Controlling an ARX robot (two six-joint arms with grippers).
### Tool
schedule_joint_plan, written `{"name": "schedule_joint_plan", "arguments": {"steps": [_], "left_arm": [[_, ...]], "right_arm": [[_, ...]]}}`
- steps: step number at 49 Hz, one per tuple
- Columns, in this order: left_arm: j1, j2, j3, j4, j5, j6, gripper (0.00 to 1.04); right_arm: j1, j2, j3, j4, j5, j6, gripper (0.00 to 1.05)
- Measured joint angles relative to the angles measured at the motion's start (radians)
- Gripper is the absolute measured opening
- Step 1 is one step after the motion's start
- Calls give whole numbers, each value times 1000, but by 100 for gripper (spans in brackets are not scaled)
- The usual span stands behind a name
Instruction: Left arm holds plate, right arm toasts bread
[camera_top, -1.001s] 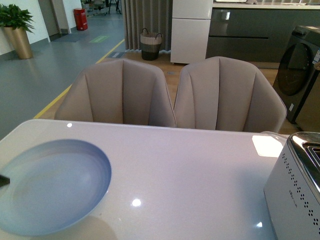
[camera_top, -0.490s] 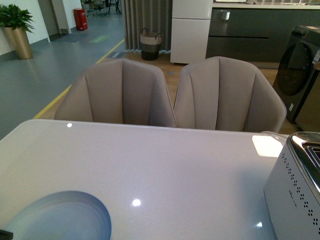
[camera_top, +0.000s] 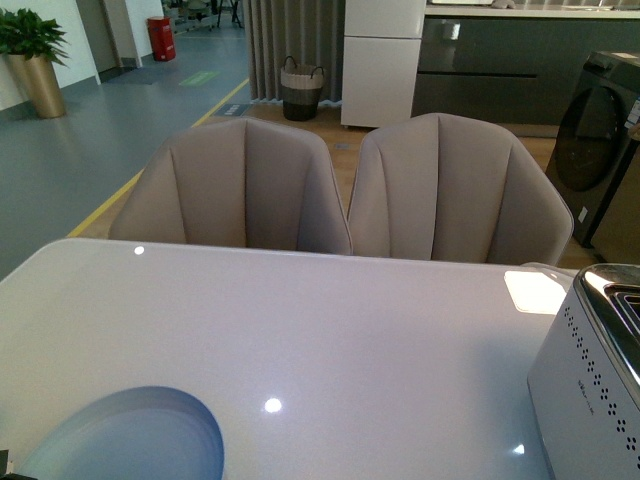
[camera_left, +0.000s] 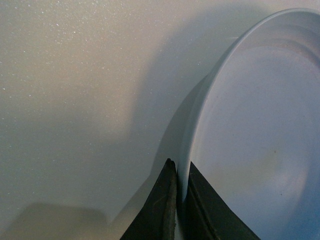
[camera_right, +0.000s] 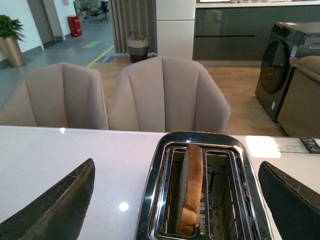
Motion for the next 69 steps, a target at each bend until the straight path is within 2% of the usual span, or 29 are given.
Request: {"name": "schedule_joint_plan", "arguments": {"steps": [3,9,11,19,22,30,37,46,53,55,59,62,65,69], "left_arm": [[0,0,0,0,0,-8,6],[0,0,0,0,2,-14,23],[0,0,0,-1,8,-18,32],[-1,-45,-3,-14,-10,-30,57],[-7,-118,-23,-8,-41,-36,71],[-45,-333,-77,40,-46,-88,99],[-101,-491,-141,75,-42,-132,97],[-219,-774,-242,83,-45,-220,98],[-261,-896,-280,71,-79,-272,98],[-282,-902,-303,118,-146,-259,95],[-323,-885,-407,421,-397,-179,83],[-338,-893,-484,585,-505,-138,74],[-342,-922,-531,679,-551,-111,65],[-342,-1004,-575,697,-570,-84,49]], "right_arm": [[0,0,0,0,0,0,96],[0,0,0,0,0,0,96],[0,0,0,0,0,0,96],[0,0,0,0,0,0,96],[0,0,0,0,0,0,96],[0,0,0,0,0,0,96],[0,0,0,0,0,0,96],[0,0,0,0,0,0,96],[0,0,0,0,0,0,96],[0,0,0,0,0,0,96],[0,0,0,0,-1,0,96],[0,0,0,0,-1,0,96],[0,0,0,0,0,0,96],[0,-1,0,0,0,0,96]]}}
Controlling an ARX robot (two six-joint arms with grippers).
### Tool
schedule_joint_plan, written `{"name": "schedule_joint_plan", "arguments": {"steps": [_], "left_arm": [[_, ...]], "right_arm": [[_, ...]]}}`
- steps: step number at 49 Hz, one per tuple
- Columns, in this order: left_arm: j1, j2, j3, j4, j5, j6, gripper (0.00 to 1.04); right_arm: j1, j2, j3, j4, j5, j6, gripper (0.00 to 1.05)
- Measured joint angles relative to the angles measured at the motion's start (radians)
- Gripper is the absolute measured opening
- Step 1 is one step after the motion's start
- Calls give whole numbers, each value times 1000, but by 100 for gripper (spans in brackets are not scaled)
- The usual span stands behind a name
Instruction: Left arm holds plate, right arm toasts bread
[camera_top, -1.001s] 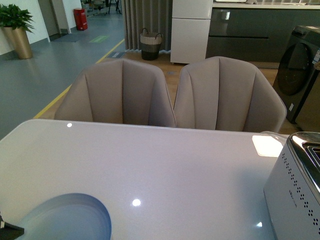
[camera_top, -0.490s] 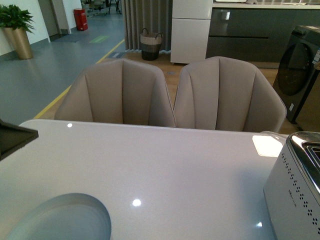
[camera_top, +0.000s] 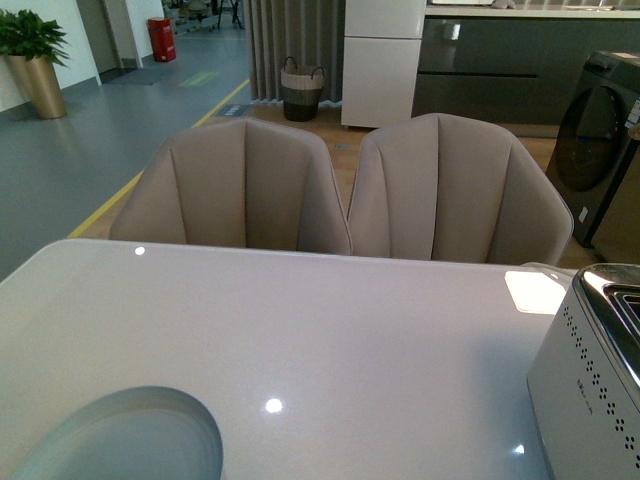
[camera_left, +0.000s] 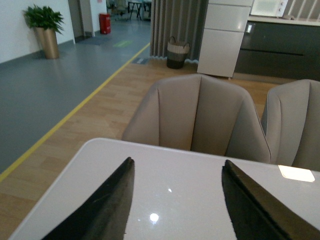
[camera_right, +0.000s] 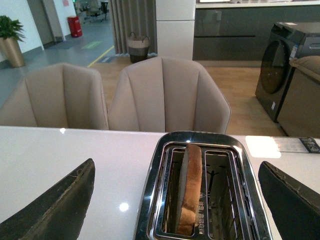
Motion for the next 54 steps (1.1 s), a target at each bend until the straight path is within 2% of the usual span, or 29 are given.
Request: {"name": "schedule_joint_plan", "arguments": {"steps": [13,37,54], "left_arm": [[0,-200,-108,-103,1,18,3],[0,-672,-207,-474,1,22,3],[0,-887,-208,-668,0,22,3]], "right_arm": [[0,0,0,0,0,0,96],[0,0,0,0,0,0,96],[0,0,0,0,0,0,96]]}}
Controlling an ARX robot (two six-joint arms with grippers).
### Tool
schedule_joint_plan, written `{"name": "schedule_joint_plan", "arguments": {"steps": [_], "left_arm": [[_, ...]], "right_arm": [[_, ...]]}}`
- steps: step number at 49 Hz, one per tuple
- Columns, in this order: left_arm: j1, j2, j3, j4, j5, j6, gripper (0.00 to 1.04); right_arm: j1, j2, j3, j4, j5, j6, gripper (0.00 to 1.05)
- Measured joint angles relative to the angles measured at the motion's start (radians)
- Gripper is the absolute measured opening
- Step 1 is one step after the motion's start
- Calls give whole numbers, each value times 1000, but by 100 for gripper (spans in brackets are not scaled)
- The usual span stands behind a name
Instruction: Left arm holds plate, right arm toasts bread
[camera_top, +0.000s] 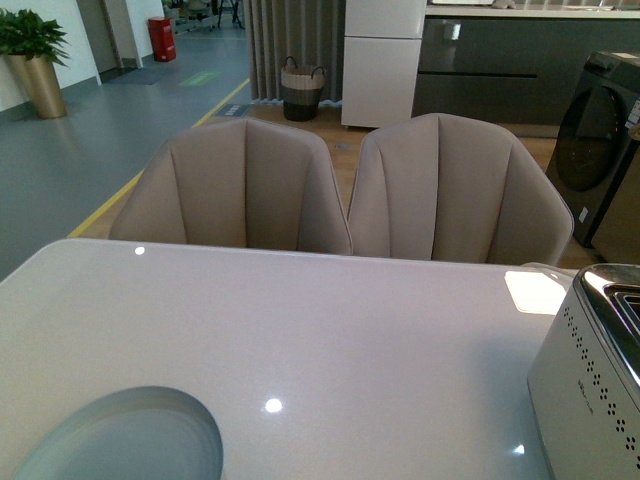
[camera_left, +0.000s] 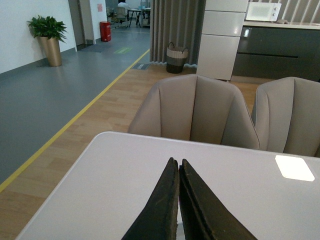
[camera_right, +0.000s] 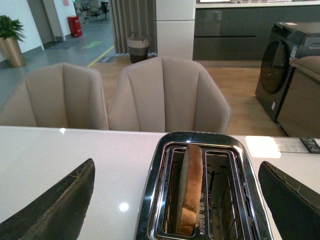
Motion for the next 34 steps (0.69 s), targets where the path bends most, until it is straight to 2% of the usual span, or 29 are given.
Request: {"name": "schedule_joint_plan", "arguments": {"steps": [34], "left_arm": [[0,-271,0,-265,0,0,3]], "right_arm": [[0,0,0,0,0,0,96]]}}
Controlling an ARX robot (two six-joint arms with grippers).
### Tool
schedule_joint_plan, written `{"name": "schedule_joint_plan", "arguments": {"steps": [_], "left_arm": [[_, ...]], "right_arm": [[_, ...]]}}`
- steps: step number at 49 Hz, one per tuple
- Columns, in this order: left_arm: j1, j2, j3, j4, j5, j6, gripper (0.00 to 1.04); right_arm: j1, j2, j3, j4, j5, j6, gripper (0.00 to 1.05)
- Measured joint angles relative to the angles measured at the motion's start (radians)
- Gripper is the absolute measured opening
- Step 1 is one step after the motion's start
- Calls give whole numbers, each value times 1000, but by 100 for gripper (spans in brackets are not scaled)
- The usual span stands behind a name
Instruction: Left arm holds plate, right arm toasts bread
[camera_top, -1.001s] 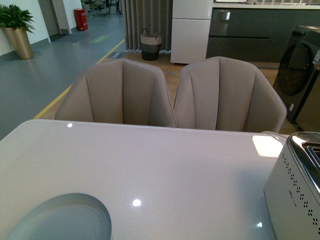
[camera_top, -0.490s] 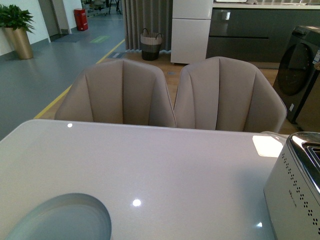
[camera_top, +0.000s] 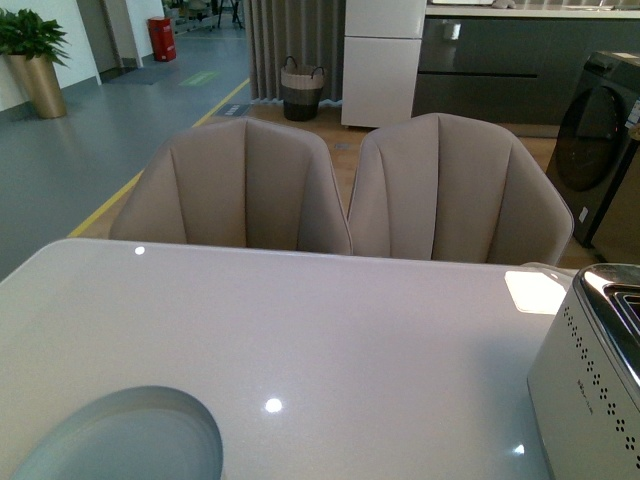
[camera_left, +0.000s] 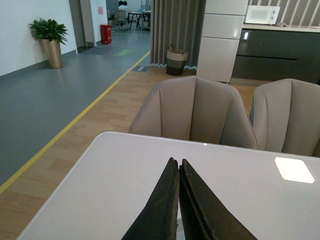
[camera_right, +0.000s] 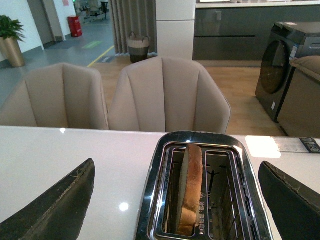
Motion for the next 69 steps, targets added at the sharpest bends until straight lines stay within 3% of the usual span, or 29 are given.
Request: {"name": "schedule_joint_plan", "arguments": {"steps": [4,9,26,40,47,69], "left_arm": [[0,-25,0,-25,0,0,3],[0,-158,0,-187,0,0,3],[0,-195,0,-201,0,0,4],[0,-195,0,-201,0,0,73],[0,-195,0,-201,0,0,97],[0,-195,0,-201,0,2,98]], "right_arm": [[0,0,0,0,0,0,96],[0,0,0,0,0,0,96],[0,0,0,0,0,0,96],[0,0,0,0,0,0,96],[0,0,0,0,0,0,96],[0,0,0,0,0,0,96]]}}
